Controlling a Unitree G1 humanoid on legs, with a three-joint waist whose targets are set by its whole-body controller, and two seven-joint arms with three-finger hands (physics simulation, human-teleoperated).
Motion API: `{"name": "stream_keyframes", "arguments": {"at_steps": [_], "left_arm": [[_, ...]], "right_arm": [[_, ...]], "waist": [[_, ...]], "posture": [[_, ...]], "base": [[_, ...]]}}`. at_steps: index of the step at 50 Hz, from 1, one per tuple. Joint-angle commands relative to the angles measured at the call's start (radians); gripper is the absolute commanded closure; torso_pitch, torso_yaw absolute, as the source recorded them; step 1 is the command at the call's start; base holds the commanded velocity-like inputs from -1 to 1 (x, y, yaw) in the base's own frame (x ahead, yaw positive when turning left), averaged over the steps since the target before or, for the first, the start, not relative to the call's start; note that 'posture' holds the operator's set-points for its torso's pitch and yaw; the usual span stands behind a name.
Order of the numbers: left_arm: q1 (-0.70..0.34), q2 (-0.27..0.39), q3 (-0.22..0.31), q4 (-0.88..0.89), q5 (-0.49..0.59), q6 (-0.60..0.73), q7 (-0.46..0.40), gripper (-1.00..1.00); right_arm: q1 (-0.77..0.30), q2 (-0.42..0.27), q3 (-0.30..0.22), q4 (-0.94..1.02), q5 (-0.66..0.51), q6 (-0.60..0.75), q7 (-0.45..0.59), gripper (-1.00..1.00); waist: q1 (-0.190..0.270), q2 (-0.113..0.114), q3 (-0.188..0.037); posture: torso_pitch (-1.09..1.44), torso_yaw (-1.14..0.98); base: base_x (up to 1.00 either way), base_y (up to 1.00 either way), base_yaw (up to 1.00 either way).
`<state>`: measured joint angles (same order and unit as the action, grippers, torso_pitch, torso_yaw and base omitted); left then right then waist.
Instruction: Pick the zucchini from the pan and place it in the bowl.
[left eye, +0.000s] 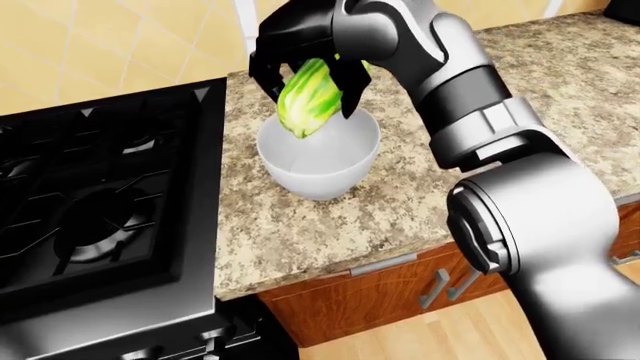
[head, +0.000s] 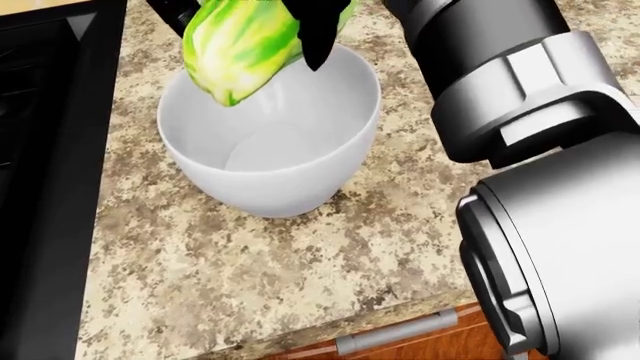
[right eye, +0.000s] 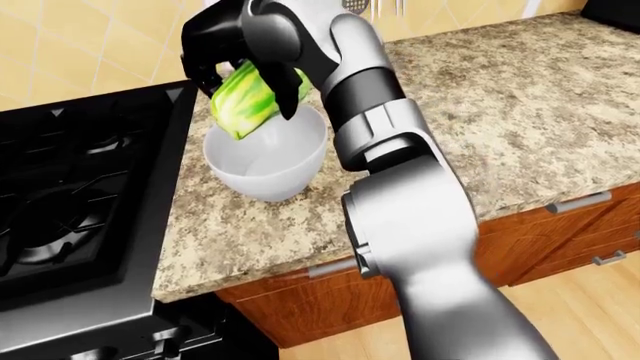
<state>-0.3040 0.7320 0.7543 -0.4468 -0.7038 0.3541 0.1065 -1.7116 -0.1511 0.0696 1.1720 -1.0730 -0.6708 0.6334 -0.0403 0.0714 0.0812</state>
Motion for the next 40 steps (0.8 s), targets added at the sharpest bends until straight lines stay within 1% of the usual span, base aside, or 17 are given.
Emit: {"name": "stream_keyframes", "arguments": {"at_steps": [1,12,13,18,24,26,31,32,33,38,40], "left_arm": [[-0.017,0.023,0.016,-0.019,0.001,-0.023,0.0,-1.0],[-0.018,0.023,0.017,-0.018,0.001,-0.023,0.0,-1.0],[-0.018,0.023,0.015,-0.017,0.002,-0.025,0.0,-1.0],[-0.017,0.024,0.016,-0.018,0.001,-0.024,0.0,-1.0],[-0.016,0.023,0.016,-0.019,0.002,-0.024,0.0,-1.0],[-0.016,0.023,0.018,-0.019,0.001,-0.023,0.0,-1.0],[-0.015,0.025,0.021,-0.02,0.0,-0.022,0.0,-1.0],[-0.014,0.024,0.02,-0.02,0.0,-0.022,0.0,-1.0],[-0.014,0.024,0.021,-0.02,0.0,-0.022,0.0,-1.0],[-0.016,0.026,0.019,-0.021,0.0,-0.02,0.002,-1.0],[-0.017,0.026,0.018,-0.019,0.001,-0.021,0.002,-1.0]], "right_arm": [[-0.036,-0.008,-0.014,-0.047,0.023,0.005,-0.009,1.0],[-0.003,0.011,-0.011,-0.106,0.049,0.016,0.045,1.0],[0.007,0.018,-0.012,-0.118,0.055,0.02,0.059,0.79],[0.031,0.022,-0.01,-0.152,0.065,0.028,0.088,0.75],[0.043,0.026,-0.009,-0.173,0.071,0.036,0.104,0.62],[0.049,0.026,-0.008,-0.181,0.072,0.038,0.112,0.54],[0.052,0.026,-0.009,-0.191,0.078,0.043,0.128,0.4],[0.053,0.025,-0.009,-0.192,0.078,0.047,0.132,0.29],[0.055,0.025,-0.009,-0.196,0.08,0.049,0.138,0.24],[0.063,0.019,-0.011,-0.208,0.086,0.051,0.159,0.21],[0.068,0.016,-0.011,-0.215,0.087,0.054,0.169,0.02]], "waist": [[-0.001,0.009,-0.028],[-0.001,0.01,-0.029],[-0.001,0.01,-0.029],[-0.002,0.01,-0.029],[-0.002,0.01,-0.03],[-0.002,0.01,-0.03],[-0.003,0.01,-0.031],[-0.003,0.01,-0.03],[-0.003,0.01,-0.03],[-0.003,0.01,-0.03],[-0.003,0.009,-0.03]], "posture": [[0.0,0.0],[0.0,0.0],[0.0,0.0],[0.0,0.0],[0.0,0.0],[0.0,0.0],[0.0,0.0],[0.0,0.0],[0.0,0.0],[0.0,0.0],[0.0,0.0]], "base": [[0.0,0.0,0.0],[0.0,0.0,0.0],[0.0,0.0,0.0],[0.0,0.0,0.0],[0.0,0.0,0.0],[0.0,0.0,0.0],[0.0,0.0,0.0],[0.0,0.0,0.0],[0.0,0.0,0.0],[0.0,0.0,0.0],[0.0,0.0,0.0]]}}
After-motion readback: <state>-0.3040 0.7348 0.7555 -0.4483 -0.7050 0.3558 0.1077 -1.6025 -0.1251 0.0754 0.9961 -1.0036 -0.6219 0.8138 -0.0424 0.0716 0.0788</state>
